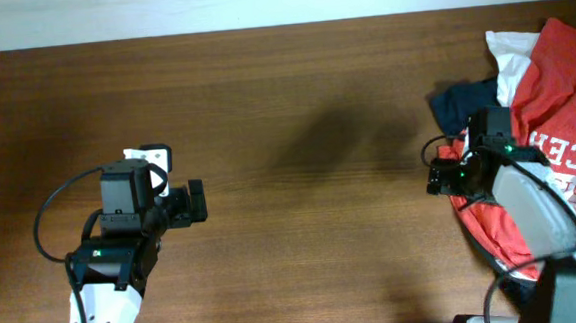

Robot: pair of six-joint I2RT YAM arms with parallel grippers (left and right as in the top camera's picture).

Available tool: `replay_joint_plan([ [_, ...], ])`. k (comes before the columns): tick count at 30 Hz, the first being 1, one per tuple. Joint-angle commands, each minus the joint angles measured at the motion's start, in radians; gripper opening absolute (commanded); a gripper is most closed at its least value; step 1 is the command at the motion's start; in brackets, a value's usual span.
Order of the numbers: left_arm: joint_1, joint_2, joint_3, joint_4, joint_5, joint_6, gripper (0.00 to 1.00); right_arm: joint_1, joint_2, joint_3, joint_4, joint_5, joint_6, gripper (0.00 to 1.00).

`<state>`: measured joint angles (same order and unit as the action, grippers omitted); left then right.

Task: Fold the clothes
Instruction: 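Grasp the orange t-shirt edge with the right gripper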

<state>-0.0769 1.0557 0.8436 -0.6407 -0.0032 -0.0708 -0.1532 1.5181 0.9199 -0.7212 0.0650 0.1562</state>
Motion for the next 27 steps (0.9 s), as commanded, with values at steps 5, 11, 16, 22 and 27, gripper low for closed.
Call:
replay_joint_plan([
  [5, 0.003, -0.001, 0.021, 0.007, 0.011, 0.016, 0.99, -0.004, 0.072, 0.010, 0.117, -0.027, 0.010, 0.96],
  [11, 0.003, -0.001, 0.021, -0.008, 0.011, 0.016, 0.99, -0.005, 0.197, 0.010, 0.194, -0.019, 0.010, 0.72],
  [16, 0.003, -0.001, 0.021, -0.008, 0.011, 0.016, 0.99, -0.005, 0.203, 0.010, 0.194, 0.058, 0.010, 0.38],
  [22, 0.003, -0.001, 0.021, -0.008, 0.011, 0.016, 0.99, -0.005, 0.195, 0.015, 0.161, 0.056, 0.010, 0.04],
  [27, 0.003, -0.001, 0.021, -0.008, 0.011, 0.016, 0.99, -0.005, 0.028, 0.384, -0.195, 0.006, 0.010, 0.04],
])
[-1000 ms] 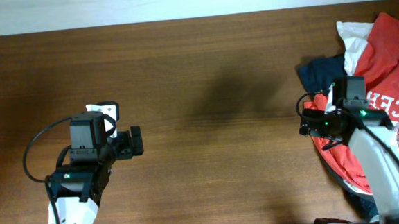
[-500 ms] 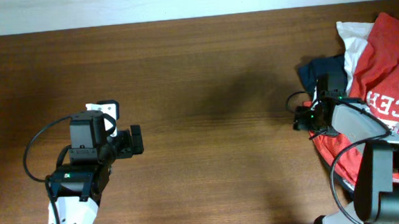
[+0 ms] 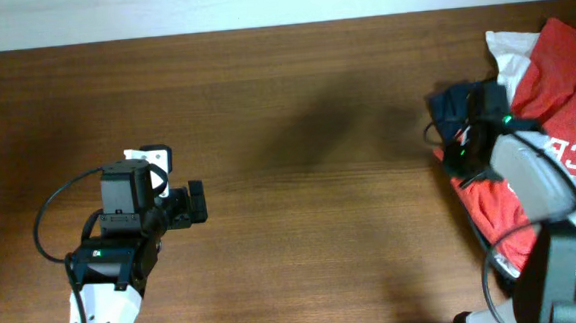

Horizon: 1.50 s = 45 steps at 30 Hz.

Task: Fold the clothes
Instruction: 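Grasp the orange t-shirt edge with the right gripper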

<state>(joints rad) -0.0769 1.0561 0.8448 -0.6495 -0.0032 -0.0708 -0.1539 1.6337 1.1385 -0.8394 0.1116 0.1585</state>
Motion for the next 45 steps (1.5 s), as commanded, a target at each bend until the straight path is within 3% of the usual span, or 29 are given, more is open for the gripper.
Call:
replay_joint_plan([
  [1, 0.003, -0.002, 0.019, 0.001, 0.011, 0.016, 0.99, -0.004, -0.114, 0.280, -0.161, -0.127, 0.001, 0.04],
  [3, 0.003, -0.002, 0.019, 0.002, 0.011, 0.016, 0.99, -0.003, -0.142, 0.408, -0.256, -0.366, -0.115, 0.04],
  [6, 0.003, -0.002, 0.019, 0.001, 0.015, 0.015, 0.99, 0.005, -0.153, 0.449, -0.337, -0.551, -0.216, 0.04],
  [10, 0.003, -0.002, 0.019, -0.001, 0.015, 0.015, 0.99, 0.024, -0.153, 0.449, -0.349, -0.541, -0.233, 0.04],
  [14, 0.003, -0.002, 0.019, -0.011, 0.015, 0.015, 0.99, 0.024, -0.150, 0.448, -0.440, -0.348, -0.233, 0.07],
  [16, 0.003, -0.002, 0.019, -0.011, 0.015, 0.016, 0.99, 0.024, -0.150, 0.446, -0.460, -0.342, -0.233, 0.04],
  [17, 0.003, -0.002, 0.019, -0.011, 0.015, 0.016, 0.99, 0.024, -0.150, 0.442, -0.460, -0.342, -0.233, 0.11],
  [20, 0.003, -0.002, 0.019, -0.010, 0.015, 0.016, 0.99, 0.024, -0.134, 0.415, -0.463, -0.335, -0.233, 0.04],
  [21, 0.003, -0.002, 0.019, -0.011, 0.015, 0.016, 0.99, 0.024, -0.129, 0.415, -0.465, -0.335, -0.233, 0.17],
  [22, 0.003, -0.002, 0.019, -0.011, 0.015, 0.016, 0.99, 0.024, -0.122, 0.415, -0.480, -0.335, -0.233, 0.38],
  [24, 0.003, -0.002, 0.019, -0.011, 0.015, 0.016, 0.99, 0.024, -0.091, 0.370, -0.495, -0.327, -0.233, 0.38],
  [27, 0.003, -0.002, 0.019, -0.011, 0.015, 0.016, 0.99, 0.031, -0.068, 0.077, -0.295, -0.328, -0.233, 0.40],
  [29, 0.003, -0.002, 0.019, -0.011, 0.015, 0.015, 0.99, 0.078, -0.067, -0.094, -0.094, -0.314, -0.229, 0.51],
  [30, 0.003, -0.002, 0.019, -0.011, 0.015, 0.015, 0.99, 0.101, -0.067, -0.147, -0.012, -0.237, -0.201, 0.51],
  [32, 0.003, -0.002, 0.019, -0.018, 0.015, 0.015, 0.99, 0.129, -0.067, -0.199, 0.090, -0.100, -0.124, 0.49],
  [36, 0.003, -0.002, 0.019, -0.018, 0.015, 0.015, 0.99, 0.129, -0.025, -0.200, 0.146, -0.099, -0.124, 0.52],
  [38, 0.003, -0.002, 0.019, -0.018, 0.016, 0.015, 0.99, 0.129, 0.033, -0.200, 0.160, -0.099, -0.124, 0.51],
  [39, 0.003, -0.002, 0.019, -0.018, 0.015, 0.015, 0.99, 0.129, 0.056, -0.200, 0.159, -0.099, -0.124, 0.42],
  [40, 0.003, -0.002, 0.019, -0.018, 0.015, 0.015, 0.99, 0.129, 0.062, -0.200, 0.157, -0.100, -0.124, 0.16],
  [41, 0.003, -0.002, 0.019, -0.018, 0.015, 0.015, 0.99, 0.129, 0.061, -0.200, 0.154, -0.100, -0.123, 0.04],
  [45, 0.003, -0.002, 0.019, -0.018, 0.015, 0.015, 0.99, 0.129, 0.042, -0.126, 0.060, -0.099, -0.116, 0.04],
])
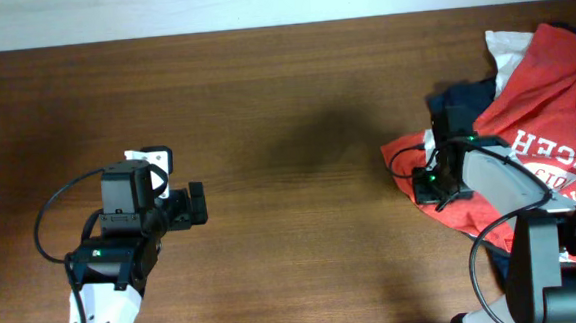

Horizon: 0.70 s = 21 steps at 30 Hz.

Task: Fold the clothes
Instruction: 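Grasp the orange t-shirt edge with the right gripper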

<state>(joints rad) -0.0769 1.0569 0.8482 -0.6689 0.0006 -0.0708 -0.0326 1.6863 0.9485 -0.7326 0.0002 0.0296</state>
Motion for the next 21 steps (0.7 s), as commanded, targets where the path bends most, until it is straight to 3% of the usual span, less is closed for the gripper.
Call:
replay_joint_plan([
  [1, 0.003, -0.002, 0.016, 0.001, 0.011, 0.015, 0.99, 0.007, -0.025, 0.106, -0.093, 0.012, 0.013, 0.04],
  [4, 0.003, -0.002, 0.016, 0.001, 0.011, 0.015, 0.99, 0.007, -0.078, 0.361, -0.369, 0.012, 0.012, 0.04],
  [6, 0.003, -0.002, 0.016, 0.001, 0.011, 0.016, 0.99, 0.007, -0.080, 0.454, -0.459, 0.005, 0.008, 0.04],
  [11, 0.003, -0.002, 0.016, 0.001, 0.011, 0.015, 0.99, 0.006, -0.087, 0.505, -0.518, -0.018, 0.008, 0.11],
  [12, 0.003, -0.002, 0.016, 0.001, 0.011, 0.015, 0.99, 0.006, -0.087, 0.505, -0.537, -0.018, 0.003, 0.05],
  [14, 0.003, -0.002, 0.016, 0.001, 0.011, 0.016, 0.99, 0.006, -0.085, 0.503, -0.592, -0.016, 0.002, 0.04],
  [15, 0.003, -0.002, 0.016, 0.001, 0.011, 0.016, 0.99, 0.008, -0.078, 0.501, -0.598, -0.098, -0.003, 0.29],
  [17, 0.003, -0.002, 0.016, 0.001, 0.012, 0.015, 0.99, 0.062, -0.075, 0.454, -0.558, -0.173, -0.093, 0.47],
  [18, 0.003, -0.002, 0.016, 0.001, 0.012, 0.015, 0.99, 0.099, -0.069, 0.426, -0.508, -0.155, -0.105, 0.51],
  [21, 0.003, -0.002, 0.016, -0.002, 0.011, 0.015, 0.99, 0.193, -0.010, 0.305, -0.299, -0.036, -0.093, 0.50],
])
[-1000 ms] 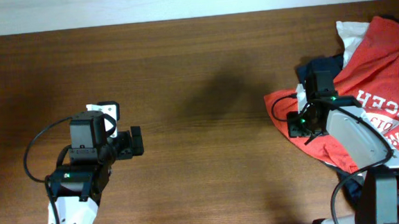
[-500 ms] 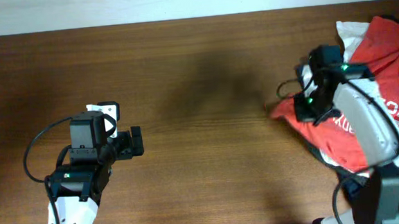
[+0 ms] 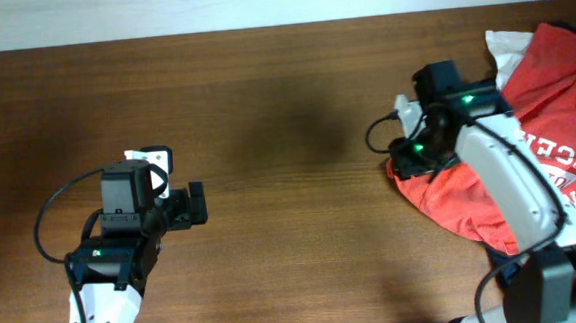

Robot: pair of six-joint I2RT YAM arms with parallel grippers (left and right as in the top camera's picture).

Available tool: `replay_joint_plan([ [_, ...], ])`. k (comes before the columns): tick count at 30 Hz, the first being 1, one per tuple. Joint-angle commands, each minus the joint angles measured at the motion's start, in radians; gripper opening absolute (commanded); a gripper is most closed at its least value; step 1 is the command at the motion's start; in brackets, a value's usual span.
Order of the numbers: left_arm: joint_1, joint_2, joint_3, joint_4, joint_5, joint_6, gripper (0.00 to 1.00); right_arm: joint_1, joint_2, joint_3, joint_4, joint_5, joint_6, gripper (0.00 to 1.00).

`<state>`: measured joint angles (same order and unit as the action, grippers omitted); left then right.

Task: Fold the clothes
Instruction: 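Grasp the orange t-shirt edge with the right gripper, then lift and drag the orange t-shirt leftward onto the open table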

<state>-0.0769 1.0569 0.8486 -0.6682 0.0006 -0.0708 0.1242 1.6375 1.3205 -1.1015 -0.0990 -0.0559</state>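
A red shirt (image 3: 527, 137) with white lettering lies in a heap at the table's right end, with one corner (image 3: 440, 187) drawn out to the left onto the bare wood. My right gripper (image 3: 405, 157) sits at that corner's left tip, apparently shut on the red cloth, though its fingers are mostly hidden under the wrist. A white garment (image 3: 506, 46) peeks out behind the heap. My left gripper (image 3: 196, 201) rests far to the left, pointing right, away from all cloth; its finger gap does not show.
The clothes heap runs off the right edge of the brown wooden table (image 3: 292, 231). The right arm's grey link (image 3: 515, 183) lies across the red shirt. The left arm's base (image 3: 101, 303) stands at the front left.
The right wrist has shifted toward the far side and a little to the left. The shirt's corner stays drawn out at about the same spot. The navy garment is now covered by the arm. The left arm is unmoved.
My right gripper was first at the heap's left edge over the red shirt, then slightly farther back by a navy garment. Later a corner of the red shirt lay pulled leftward onto the wood with the gripper on it, as it is now. The left arm stayed still throughout.
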Motion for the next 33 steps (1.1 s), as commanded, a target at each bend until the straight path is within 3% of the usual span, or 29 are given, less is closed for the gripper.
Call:
replay_joint_plan([
  [1, 0.003, -0.002, 0.016, -0.004, 0.011, 0.015, 0.99, 0.047, 0.068, -0.097, 0.097, 0.122, -0.004, 0.49],
  [4, 0.003, -0.002, 0.016, -0.004, 0.011, 0.015, 0.99, 0.048, 0.167, -0.125, 0.140, 0.168, 0.000, 0.44],
  [6, 0.003, -0.002, 0.016, -0.004, 0.011, 0.015, 0.99, 0.048, 0.191, -0.125, 0.160, 0.180, 0.016, 0.34],
  [14, 0.003, -0.002, 0.016, -0.006, 0.011, 0.015, 0.99, 0.048, 0.222, -0.145, 0.216, 0.175, 0.031, 0.33],
  [19, 0.003, -0.002, 0.016, -0.006, 0.011, 0.016, 0.99, 0.048, 0.237, -0.146, 0.237, 0.180, 0.031, 0.24],
  [26, 0.003, -0.002, 0.016, -0.007, 0.011, 0.016, 0.99, 0.048, 0.237, -0.146, 0.302, 0.192, 0.038, 0.22],
  [29, 0.003, -0.002, 0.016, -0.007, 0.011, 0.016, 0.99, 0.047, 0.237, -0.146, 0.306, 0.209, 0.039, 0.04],
  [33, 0.003, -0.002, 0.016, -0.006, 0.011, 0.016, 0.99, 0.045, 0.200, -0.079, 0.239, 0.247, 0.098, 0.04],
])
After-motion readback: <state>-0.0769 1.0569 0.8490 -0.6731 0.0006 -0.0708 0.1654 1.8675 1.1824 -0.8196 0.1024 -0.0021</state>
